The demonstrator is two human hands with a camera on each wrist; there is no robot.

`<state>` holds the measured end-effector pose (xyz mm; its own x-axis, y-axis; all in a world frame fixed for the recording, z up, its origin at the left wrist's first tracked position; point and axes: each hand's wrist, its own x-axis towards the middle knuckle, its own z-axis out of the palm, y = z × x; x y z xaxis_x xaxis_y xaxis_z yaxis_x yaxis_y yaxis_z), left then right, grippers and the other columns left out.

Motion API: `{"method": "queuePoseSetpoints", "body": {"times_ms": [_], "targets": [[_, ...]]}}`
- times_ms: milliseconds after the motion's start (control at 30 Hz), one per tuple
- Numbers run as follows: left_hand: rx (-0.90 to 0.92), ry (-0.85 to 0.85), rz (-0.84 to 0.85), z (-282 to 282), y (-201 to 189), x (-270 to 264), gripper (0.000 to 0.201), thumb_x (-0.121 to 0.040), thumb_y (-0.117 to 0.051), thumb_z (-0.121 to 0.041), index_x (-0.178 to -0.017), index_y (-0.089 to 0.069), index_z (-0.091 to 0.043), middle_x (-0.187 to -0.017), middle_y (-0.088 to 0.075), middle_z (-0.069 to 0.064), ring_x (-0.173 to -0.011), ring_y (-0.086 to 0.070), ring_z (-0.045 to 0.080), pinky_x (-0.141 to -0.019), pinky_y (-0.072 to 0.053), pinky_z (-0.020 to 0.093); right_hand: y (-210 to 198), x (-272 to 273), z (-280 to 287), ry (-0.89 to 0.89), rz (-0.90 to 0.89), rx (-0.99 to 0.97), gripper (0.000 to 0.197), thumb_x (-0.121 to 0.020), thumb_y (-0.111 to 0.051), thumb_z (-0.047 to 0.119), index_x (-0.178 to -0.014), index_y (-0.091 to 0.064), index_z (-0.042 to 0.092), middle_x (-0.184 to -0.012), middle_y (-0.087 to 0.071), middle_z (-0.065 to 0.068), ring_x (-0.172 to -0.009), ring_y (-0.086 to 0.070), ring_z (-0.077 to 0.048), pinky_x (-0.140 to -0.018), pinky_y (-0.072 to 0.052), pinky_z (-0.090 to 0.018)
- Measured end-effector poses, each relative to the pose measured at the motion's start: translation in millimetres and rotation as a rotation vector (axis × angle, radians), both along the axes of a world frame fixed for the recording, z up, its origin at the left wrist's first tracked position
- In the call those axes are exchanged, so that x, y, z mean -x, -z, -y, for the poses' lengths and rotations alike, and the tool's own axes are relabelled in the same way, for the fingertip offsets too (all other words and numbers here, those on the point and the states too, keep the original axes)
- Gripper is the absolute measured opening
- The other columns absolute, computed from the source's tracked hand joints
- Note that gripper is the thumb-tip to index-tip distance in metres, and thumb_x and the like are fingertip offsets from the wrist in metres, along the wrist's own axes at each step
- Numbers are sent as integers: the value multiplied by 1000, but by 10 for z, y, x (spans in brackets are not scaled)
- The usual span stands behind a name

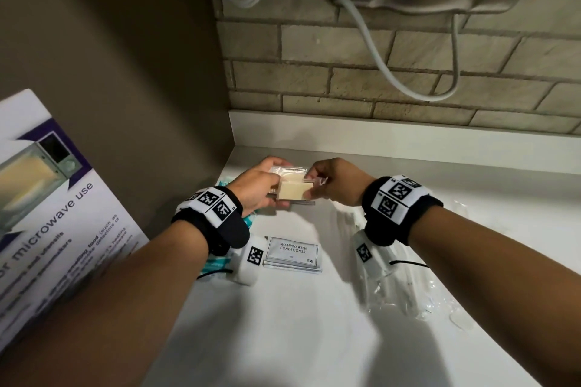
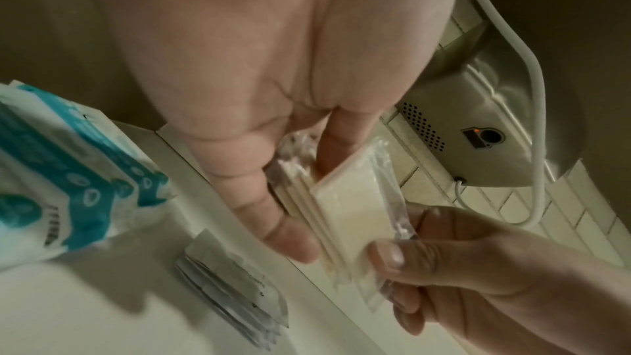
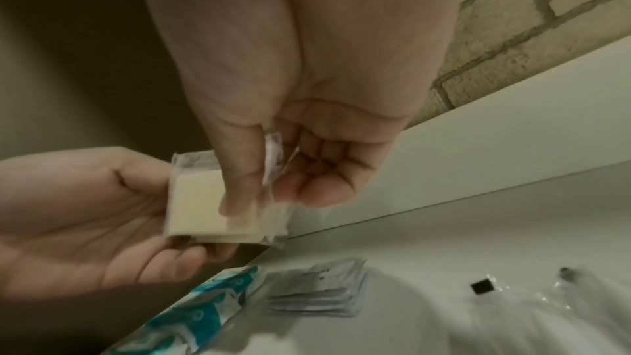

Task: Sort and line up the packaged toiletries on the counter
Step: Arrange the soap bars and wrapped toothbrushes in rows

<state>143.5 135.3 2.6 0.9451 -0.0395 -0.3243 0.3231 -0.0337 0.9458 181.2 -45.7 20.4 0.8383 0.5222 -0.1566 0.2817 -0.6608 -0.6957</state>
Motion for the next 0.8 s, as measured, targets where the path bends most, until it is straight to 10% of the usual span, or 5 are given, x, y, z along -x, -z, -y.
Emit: {"method": "queuePoseSetpoints", "body": {"times_ms": [200,433,600,800], "targets": [[127,36,-10,16,-3,1,20,-100,-47,-24,-108,-59,-9,-114,-65,23,-94,-67,29,-67,-57,34,51,18,19,125,-81,-32,37,-76,-79,13,-99,-50,12,-69,-57,0,-50,-50,-12,-49,-43,-20],[-217,225,105,2,92,80,41,-84,-66,7,-108,-60,-25,-114,-64,13,-97,-66,26,-86,-55,39,132,102,83,151,4,74,83,-68,-85,30,-134,-36,18,-110,-54,-1,-93,-58,-20,-78,-45,-27],[-569,382,172,1,118,90,57,-80,-77,-11,-125,-48,-31,-122,-60,2,-105,-63,19,-96,-50,33,168,166,47,-49,-48,234,36,-78,-76,24,-109,-60,14,-88,-64,0,-64,-60,-16,-61,-44,-22],[-1037,455,249,-8,106,62,40,-76,-78,-22,-114,-65,-22,-105,-64,-2,-94,-58,18,-81,-44,25,237,218,-97,-155,184,409,36,-77,-71,31,-105,-62,10,-100,-67,-9,-89,-60,-26,-74,-46,-32]]}}
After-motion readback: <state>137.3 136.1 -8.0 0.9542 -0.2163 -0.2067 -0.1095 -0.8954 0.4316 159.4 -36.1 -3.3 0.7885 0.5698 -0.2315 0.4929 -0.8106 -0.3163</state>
